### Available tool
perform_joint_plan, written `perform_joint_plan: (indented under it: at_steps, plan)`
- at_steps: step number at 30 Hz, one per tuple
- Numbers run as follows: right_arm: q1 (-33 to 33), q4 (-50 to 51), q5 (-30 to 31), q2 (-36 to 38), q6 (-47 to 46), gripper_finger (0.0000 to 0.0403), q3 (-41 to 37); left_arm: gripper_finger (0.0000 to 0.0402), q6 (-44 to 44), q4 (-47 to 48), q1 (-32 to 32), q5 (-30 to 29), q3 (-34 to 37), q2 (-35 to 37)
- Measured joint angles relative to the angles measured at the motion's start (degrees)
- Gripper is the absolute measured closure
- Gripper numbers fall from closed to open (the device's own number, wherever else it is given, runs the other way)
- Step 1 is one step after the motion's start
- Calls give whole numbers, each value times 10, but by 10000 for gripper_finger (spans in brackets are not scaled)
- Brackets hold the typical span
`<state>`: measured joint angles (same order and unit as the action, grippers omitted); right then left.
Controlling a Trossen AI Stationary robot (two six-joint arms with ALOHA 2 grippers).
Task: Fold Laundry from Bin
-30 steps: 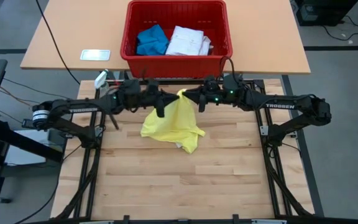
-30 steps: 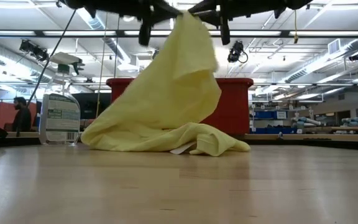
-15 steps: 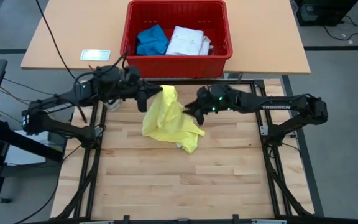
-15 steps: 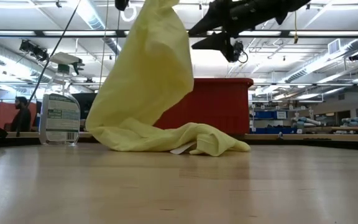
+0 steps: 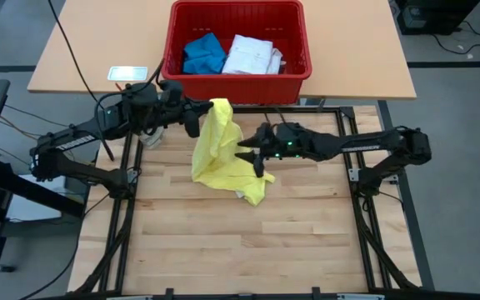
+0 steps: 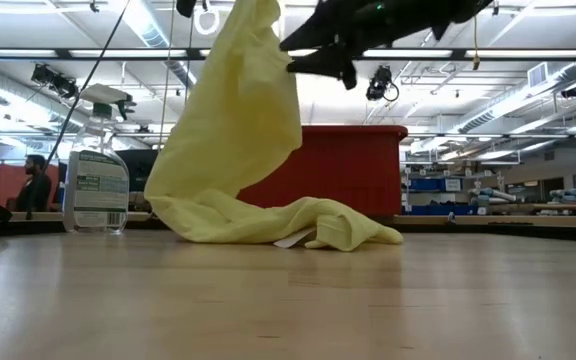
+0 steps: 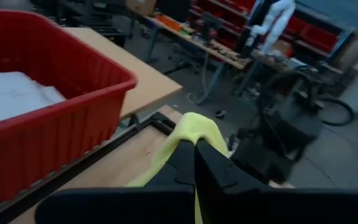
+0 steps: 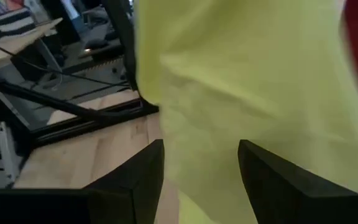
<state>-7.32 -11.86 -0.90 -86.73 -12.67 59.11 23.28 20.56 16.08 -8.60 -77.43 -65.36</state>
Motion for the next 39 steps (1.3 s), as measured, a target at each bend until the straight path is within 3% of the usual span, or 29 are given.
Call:
perform_joint_plan:
  at_steps: [7, 9, 14, 15, 21, 26, 30, 35, 39]
  plan:
    - [0, -85, 78, -64, 17, 213, -1, 401, 14, 6, -1, -12, 0, 1]
    - [-4, -109, 75, -76, 5, 244, -1, 401, 20, 15, -2, -12, 0, 1]
    - [-20, -125, 47, -91, -16, 378, -1, 401, 30, 44, -2, -13, 0, 1]
    - [-23, -128, 45, -92, -16, 389, -1, 401, 30, 53, -2, -14, 0, 1]
    - [-46, -67, 45, -44, -17, 397, -1, 401, 34, 164, -2, -19, 0, 1]
    - [-60, 26, 85, 30, 28, 400, -1, 401, 46, 243, -2, -18, 0, 1]
    - [-78, 57, 82, 79, 58, 400, 0, 401, 53, 225, -2, -18, 0, 1]
    - [-95, 76, 31, 82, 25, 397, 0, 401, 57, 175, -15, -21, 0, 1]
    - [-88, 76, 27, 44, 37, 350, 0, 401, 57, 150, -23, -49, 0, 1]
